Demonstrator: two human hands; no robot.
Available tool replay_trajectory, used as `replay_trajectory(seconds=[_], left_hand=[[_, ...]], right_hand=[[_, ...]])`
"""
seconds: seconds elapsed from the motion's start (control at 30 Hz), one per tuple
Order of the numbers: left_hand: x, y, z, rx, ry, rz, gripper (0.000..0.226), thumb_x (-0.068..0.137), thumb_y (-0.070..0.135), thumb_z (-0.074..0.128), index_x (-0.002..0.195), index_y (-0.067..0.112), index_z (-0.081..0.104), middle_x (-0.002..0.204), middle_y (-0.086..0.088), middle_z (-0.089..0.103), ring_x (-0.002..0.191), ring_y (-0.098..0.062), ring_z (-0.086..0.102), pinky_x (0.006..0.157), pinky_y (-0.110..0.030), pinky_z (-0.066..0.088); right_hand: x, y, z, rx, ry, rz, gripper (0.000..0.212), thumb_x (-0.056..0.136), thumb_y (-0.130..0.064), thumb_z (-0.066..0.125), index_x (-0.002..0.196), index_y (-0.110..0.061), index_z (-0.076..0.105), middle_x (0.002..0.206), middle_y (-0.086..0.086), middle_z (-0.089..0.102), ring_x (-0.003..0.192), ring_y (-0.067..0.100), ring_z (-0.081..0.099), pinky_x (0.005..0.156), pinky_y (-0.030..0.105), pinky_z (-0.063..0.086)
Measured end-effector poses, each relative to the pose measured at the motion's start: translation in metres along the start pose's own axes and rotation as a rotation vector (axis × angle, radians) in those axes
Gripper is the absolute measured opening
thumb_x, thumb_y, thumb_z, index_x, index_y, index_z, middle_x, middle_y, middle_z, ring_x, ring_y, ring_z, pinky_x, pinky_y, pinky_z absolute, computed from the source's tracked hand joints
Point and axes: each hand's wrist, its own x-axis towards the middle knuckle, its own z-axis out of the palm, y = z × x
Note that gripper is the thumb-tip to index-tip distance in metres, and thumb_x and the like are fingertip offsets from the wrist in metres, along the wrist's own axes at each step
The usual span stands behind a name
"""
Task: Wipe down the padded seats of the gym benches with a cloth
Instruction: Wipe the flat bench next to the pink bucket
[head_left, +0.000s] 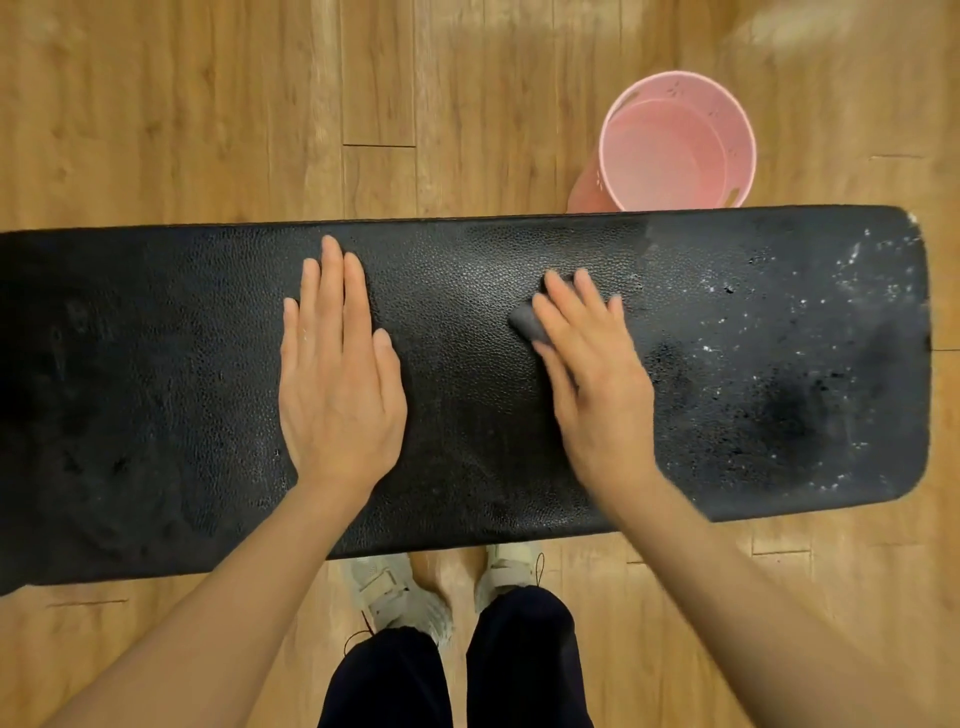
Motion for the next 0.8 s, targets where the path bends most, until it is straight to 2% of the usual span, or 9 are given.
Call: replay_trajectory(seconds=[0.07,0.13,0.2,0.3,0.4,0.47,0.57,0.67,0.8], left_hand=[[0.000,0.000,0.000,0.007,0.000,0.007,0.057,0.105,0.022,0.024,0.158,0.007,0.015,0.168,-0.007,0.009,0.155,-0.023,0.007,0.126,-0.041,0.008],[0.000,0.000,0.001,0.009,0.009,0.012,0.056,0.105,0.021,0.024,0.158,0.007,0.015,0.168,-0.007,0.009,0.155,-0.023,0.006,0.127,-0.040,0.007],[-0.001,0.000,0.001,0.009,0.013,0.014,0.056,0.105,0.021,0.024,0.159,0.007,0.014,0.168,-0.007,0.008,0.155,-0.022,0.006,0.127,-0.039,0.006],[-0.001,-0.001,0.001,0.003,0.014,0.016,0.056,0.106,0.023,0.025,0.158,0.007,0.015,0.168,-0.007,0.009,0.155,-0.023,0.007,0.127,-0.039,0.006],[0.000,-0.002,0.000,-0.012,-0.001,0.022,0.059,0.107,0.032,0.027,0.159,0.008,0.014,0.168,-0.007,0.008,0.155,-0.022,0.005,0.127,-0.039,0.005],[0.001,-0.003,-0.001,-0.028,-0.011,0.022,0.061,0.107,0.036,0.030,0.159,0.008,0.014,0.168,-0.006,0.007,0.155,-0.022,0.003,0.127,-0.039,0.003],[0.000,0.001,-0.006,-0.084,-0.028,0.045,0.061,0.106,0.031,0.035,0.159,0.007,0.014,0.168,-0.008,0.006,0.155,-0.023,0.002,0.126,-0.039,-0.002],[-0.014,0.026,-0.006,-0.149,-0.081,0.177,0.059,0.106,0.019,0.037,0.158,0.006,0.015,0.168,-0.010,0.006,0.155,-0.023,0.001,0.126,-0.041,-0.001],[-0.042,0.060,0.006,-0.164,-0.130,0.229,0.056,0.106,0.018,0.031,0.158,0.006,0.017,0.168,-0.008,0.008,0.155,-0.021,0.003,0.127,-0.041,0.005]], right_hand=[[0.036,0.012,-0.001,0.001,0.020,0.026,0.035,0.098,-0.014,0.051,0.131,-0.006,0.061,0.143,0.011,0.053,0.138,0.031,0.043,0.120,0.037,0.015],[0.079,0.020,0.000,0.015,0.096,0.163,0.032,0.098,-0.016,0.049,0.127,-0.013,0.064,0.142,0.005,0.055,0.137,0.026,0.045,0.118,0.028,0.014],[0.087,0.016,0.003,0.004,0.143,0.262,0.032,0.099,-0.017,0.048,0.127,-0.015,0.063,0.144,0.004,0.052,0.139,0.023,0.042,0.119,0.031,0.015],[0.024,0.000,0.003,0.003,0.087,0.177,0.039,0.101,-0.011,0.048,0.139,-0.003,0.051,0.150,0.013,0.044,0.144,0.030,0.033,0.122,0.042,0.015],[-0.043,-0.002,-0.005,-0.013,-0.011,0.020,0.037,0.101,-0.013,0.048,0.135,-0.001,0.055,0.146,0.014,0.048,0.142,0.031,0.035,0.122,0.044,0.018],[-0.028,0.013,-0.010,-0.026,-0.053,-0.071,0.036,0.100,-0.014,0.048,0.132,-0.001,0.058,0.143,0.014,0.051,0.139,0.032,0.040,0.121,0.045,0.019],[0.039,0.030,-0.009,-0.008,0.048,0.070,0.037,0.097,-0.011,0.050,0.132,-0.004,0.058,0.144,0.013,0.051,0.139,0.034,0.040,0.120,0.044,0.014],[0.060,0.026,-0.005,0.011,0.138,0.256,0.040,0.099,-0.013,0.049,0.137,-0.008,0.054,0.149,0.008,0.046,0.144,0.028,0.034,0.122,0.041,0.012],[-0.037,0.003,-0.010,0.027,0.019,0.119,0.041,0.101,-0.010,0.044,0.141,0.000,0.047,0.151,0.016,0.042,0.144,0.031,0.031,0.120,0.048,0.020]])
